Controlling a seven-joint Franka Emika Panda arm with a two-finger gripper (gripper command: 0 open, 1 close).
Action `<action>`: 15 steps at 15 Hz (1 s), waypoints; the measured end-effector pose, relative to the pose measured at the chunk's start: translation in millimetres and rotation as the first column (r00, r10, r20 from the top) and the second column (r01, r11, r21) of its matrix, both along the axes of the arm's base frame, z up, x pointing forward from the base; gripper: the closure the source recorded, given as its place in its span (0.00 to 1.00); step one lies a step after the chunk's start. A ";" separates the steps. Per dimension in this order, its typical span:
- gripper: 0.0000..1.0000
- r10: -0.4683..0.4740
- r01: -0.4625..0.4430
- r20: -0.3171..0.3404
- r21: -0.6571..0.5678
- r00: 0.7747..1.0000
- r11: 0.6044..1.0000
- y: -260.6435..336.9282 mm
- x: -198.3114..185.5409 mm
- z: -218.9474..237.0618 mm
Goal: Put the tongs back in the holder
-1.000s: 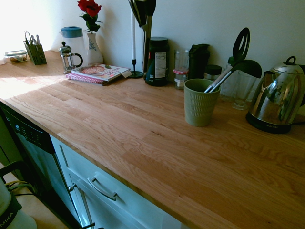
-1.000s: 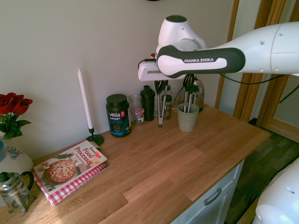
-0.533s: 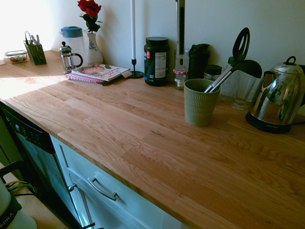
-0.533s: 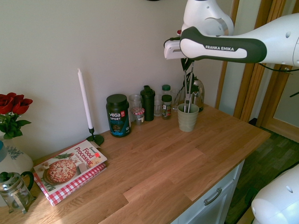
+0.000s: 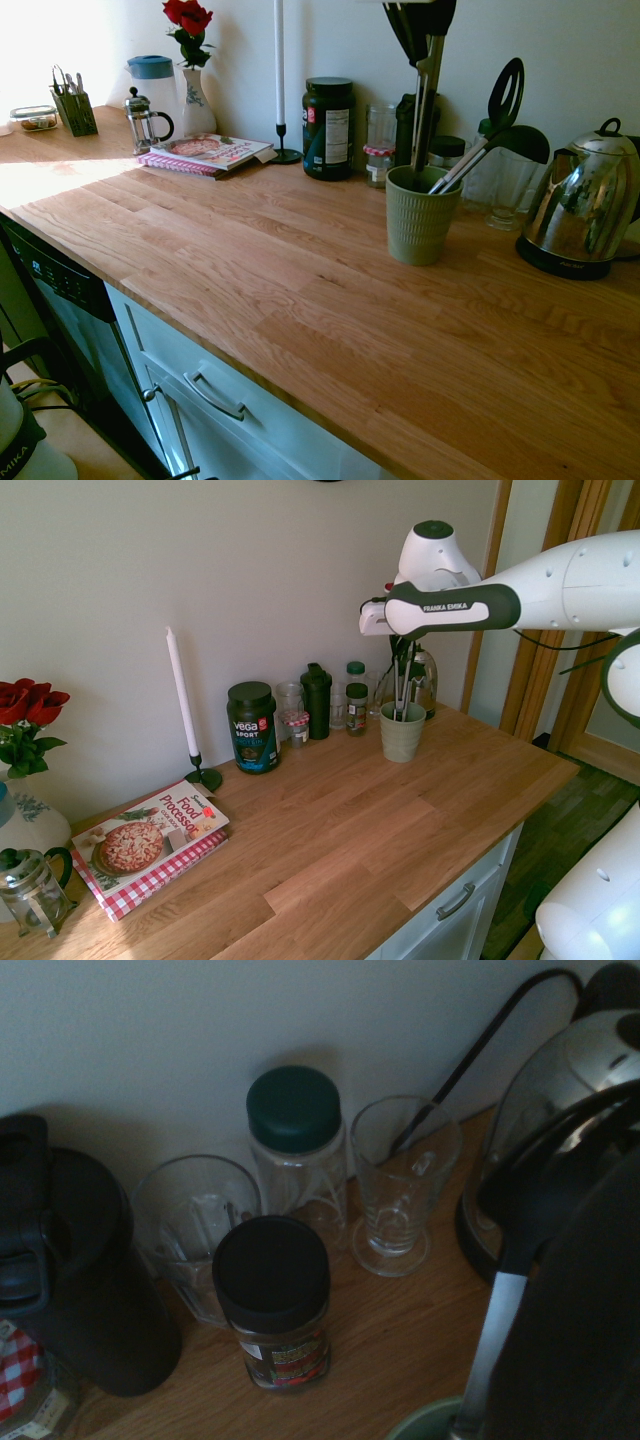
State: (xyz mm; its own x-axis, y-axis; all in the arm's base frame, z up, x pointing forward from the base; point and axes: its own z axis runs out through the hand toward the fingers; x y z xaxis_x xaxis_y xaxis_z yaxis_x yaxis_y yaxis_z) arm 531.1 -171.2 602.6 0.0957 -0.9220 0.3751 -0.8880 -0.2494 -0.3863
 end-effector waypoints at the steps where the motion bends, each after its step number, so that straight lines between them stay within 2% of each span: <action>1: 1.00 0.007 -0.007 -0.009 0.009 1.000 1.000 -3.1 5.1 -10.3; 2: 1.00 0.019 -0.019 -0.021 0.015 1.000 1.000 -5.6 8.9 -19.7; 3: 0.00 0.031 -0.031 -0.031 0.020 0.999 0.999 -7.2 11.9 -28.2; 9: 0.00 0.079 -0.076 -0.059 0.043 0.995 0.996 -9.5 15.4 -75.0; 15: 0.00 0.095 -0.093 -0.062 0.040 0.993 0.995 -10.2 17.5 -83.6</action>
State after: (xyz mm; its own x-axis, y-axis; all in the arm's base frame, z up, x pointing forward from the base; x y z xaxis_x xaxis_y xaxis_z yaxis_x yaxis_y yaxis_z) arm 548.6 -181.4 519.0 0.2055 -0.9210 0.3310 -0.8845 -0.3195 -0.3400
